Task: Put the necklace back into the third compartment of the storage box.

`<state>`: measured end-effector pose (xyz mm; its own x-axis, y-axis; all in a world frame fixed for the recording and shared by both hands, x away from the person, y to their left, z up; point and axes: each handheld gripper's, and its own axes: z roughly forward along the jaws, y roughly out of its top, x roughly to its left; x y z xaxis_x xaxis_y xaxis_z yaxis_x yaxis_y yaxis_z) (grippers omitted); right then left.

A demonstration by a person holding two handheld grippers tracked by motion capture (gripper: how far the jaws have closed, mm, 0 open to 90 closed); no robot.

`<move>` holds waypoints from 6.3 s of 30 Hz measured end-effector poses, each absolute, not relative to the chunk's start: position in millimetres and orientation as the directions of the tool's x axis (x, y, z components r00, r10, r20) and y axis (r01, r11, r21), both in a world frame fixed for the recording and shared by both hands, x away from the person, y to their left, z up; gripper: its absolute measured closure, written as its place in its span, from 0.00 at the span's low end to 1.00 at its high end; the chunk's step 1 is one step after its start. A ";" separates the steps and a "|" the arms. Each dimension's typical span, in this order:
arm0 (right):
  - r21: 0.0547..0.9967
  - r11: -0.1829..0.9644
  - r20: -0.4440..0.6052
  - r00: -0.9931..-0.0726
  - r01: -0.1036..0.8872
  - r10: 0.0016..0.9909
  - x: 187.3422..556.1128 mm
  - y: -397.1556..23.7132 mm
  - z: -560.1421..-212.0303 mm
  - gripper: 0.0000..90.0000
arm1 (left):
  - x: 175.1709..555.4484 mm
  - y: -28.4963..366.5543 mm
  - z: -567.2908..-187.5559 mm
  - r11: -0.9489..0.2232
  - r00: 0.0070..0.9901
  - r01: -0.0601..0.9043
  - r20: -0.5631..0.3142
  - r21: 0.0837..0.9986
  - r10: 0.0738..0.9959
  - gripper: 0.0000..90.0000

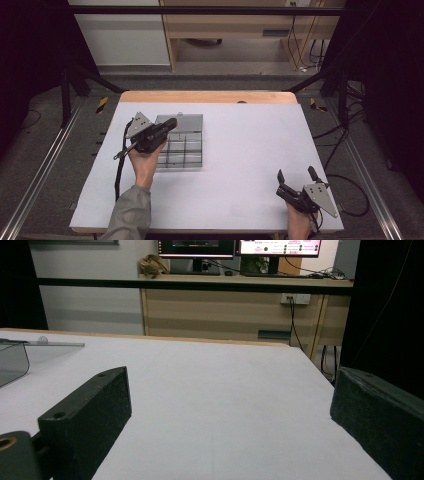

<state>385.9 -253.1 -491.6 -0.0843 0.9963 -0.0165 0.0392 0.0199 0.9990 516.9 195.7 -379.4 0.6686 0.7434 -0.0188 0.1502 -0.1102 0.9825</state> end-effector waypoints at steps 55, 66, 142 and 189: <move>0.999 0.019 -0.014 -0.085 0.046 0.996 386.9 -253.3 -491.4 0.04 | 549.5 162.6 -436.0 -0.261 0.658 0.423 -0.096 0.868 0.747 0.95; 0.999 0.020 -0.016 -0.085 0.046 0.996 387.0 -253.3 -491.4 0.04 | 553.6 158.8 -443.6 -0.277 0.656 0.479 -0.129 0.833 0.744 0.95; 0.999 0.024 -0.019 -0.086 0.049 0.996 387.1 -252.9 -491.4 0.04 | 534.0 180.0 -423.5 -0.297 0.623 0.455 -0.062 0.840 0.780 0.80; 0.999 0.025 -0.021 -0.086 0.041 0.996 386.2 -252.6 -491.8 0.04 | 419.1 321.5 -445.8 -0.013 0.322 0.212 -0.057 0.977 0.945 0.07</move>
